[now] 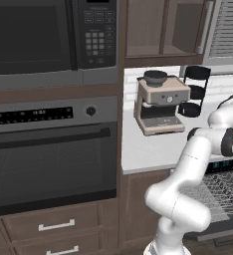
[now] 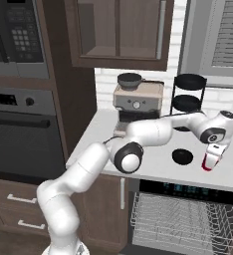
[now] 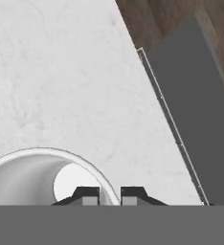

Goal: Pick up the cup and bowl from the counter, place them in the dishwasher, and close the dishwasher door.

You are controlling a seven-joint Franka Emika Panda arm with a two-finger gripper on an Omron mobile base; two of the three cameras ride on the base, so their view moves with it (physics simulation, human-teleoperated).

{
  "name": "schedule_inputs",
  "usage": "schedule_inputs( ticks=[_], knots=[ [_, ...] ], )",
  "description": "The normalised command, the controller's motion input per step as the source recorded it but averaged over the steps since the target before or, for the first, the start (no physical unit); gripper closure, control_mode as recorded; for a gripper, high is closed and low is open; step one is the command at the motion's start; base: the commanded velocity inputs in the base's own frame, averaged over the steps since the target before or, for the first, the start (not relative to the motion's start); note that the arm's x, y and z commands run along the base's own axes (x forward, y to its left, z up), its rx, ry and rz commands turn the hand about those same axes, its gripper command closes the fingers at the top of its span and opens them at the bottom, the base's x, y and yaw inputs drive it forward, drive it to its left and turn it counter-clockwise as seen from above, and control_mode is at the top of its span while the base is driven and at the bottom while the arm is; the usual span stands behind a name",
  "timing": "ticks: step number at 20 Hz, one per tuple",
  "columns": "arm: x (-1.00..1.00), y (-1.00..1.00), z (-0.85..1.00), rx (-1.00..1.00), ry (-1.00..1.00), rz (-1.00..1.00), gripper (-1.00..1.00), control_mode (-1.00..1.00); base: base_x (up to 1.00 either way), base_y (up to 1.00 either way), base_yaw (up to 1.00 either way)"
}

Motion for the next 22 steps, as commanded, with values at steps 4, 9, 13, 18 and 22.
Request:
schedule_inputs(
  ticks=[4, 9, 13, 18, 22],
  knots=[
    [-0.55, 0.82, -0.06, 0.0, 0.01, 0.0, 1.0, -1.0, 0.0, 0.0, 0.0],
    [-0.94, 0.96, 0.04, 0.0, -0.04, 0.0, 1.0, -1.0, 0.0, 0.0, 0.0],
    [-1.0, 1.0, 0.02, -0.03, -0.19, 0.0, 1.0, -1.0, 0.0, 0.0, 0.0],
    [-1.0, 0.96, 0.08, -0.09, -0.3, 0.0, 1.0, -1.0, 0.0, 0.0, 0.0],
    [-1.0, 0.33, 0.32, -0.01, -0.27, 0.0, 1.0, -1.0, 0.0, 0.0, 0.0]
  ],
)
